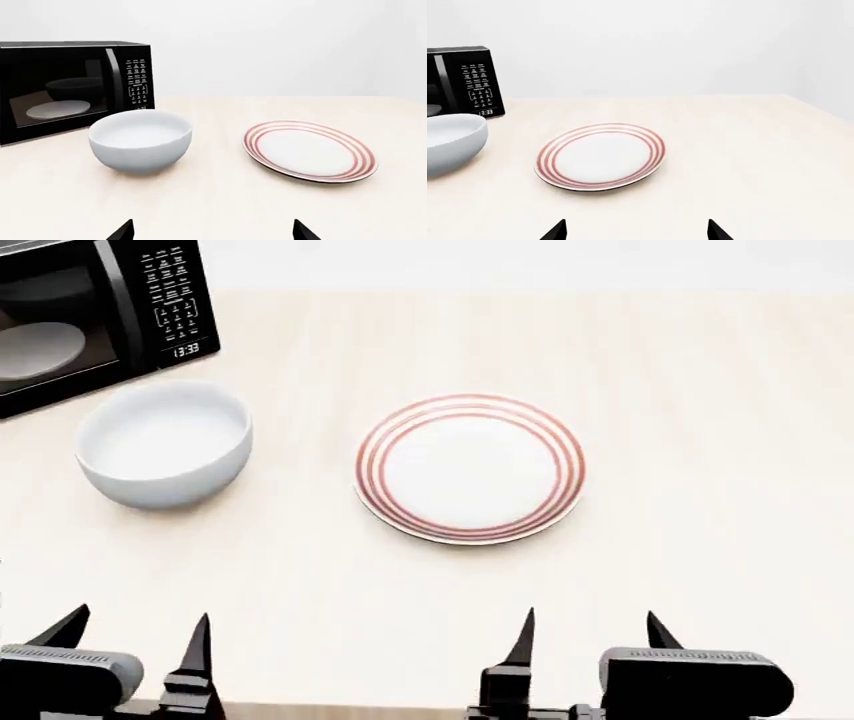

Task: Put the white bowl to the right of the plate.

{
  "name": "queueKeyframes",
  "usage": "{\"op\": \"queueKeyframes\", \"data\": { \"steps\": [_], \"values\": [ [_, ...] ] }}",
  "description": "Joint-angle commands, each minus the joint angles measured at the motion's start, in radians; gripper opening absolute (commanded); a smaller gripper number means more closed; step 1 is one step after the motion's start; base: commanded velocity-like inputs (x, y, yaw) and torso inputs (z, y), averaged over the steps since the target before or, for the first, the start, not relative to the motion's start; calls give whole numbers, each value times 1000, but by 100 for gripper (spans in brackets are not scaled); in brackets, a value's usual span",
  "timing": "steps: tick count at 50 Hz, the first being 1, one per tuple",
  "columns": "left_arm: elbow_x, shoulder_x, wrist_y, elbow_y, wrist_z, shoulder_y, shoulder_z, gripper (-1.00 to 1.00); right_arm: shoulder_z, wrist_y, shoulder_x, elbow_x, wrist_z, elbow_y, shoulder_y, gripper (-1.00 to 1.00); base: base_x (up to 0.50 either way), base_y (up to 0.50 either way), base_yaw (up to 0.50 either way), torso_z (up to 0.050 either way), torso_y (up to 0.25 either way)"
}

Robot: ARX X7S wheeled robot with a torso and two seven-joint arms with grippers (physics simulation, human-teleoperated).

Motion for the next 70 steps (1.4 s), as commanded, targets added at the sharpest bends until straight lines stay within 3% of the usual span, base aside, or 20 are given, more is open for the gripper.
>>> {"op": "queueKeyframes", "data": {
  "steps": [1, 24, 60, 70],
  "values": [
    [-39, -30, -143, 119, -13, -55, -6, 100, 51, 204, 32, 91, -5, -180, 103, 100, 285, 160, 0, 0, 0],
    [-43, -42, -170, 175, -46, -60, 29, 100, 113, 285, 49, 150, 23, -210, 185, 100, 455, 273, 0, 0, 0],
    [-70, -58, -124, 143, -74, -55, 26, 100, 70, 237, 66, 143, 51, -154, 178, 100, 500, 3, 0, 0, 0],
    [-64, -67, -78, 120, -90, -38, 8, 100, 36, 426, 71, 105, 165, -172, 232, 100, 95, 0, 0, 0, 0]
  ]
}}
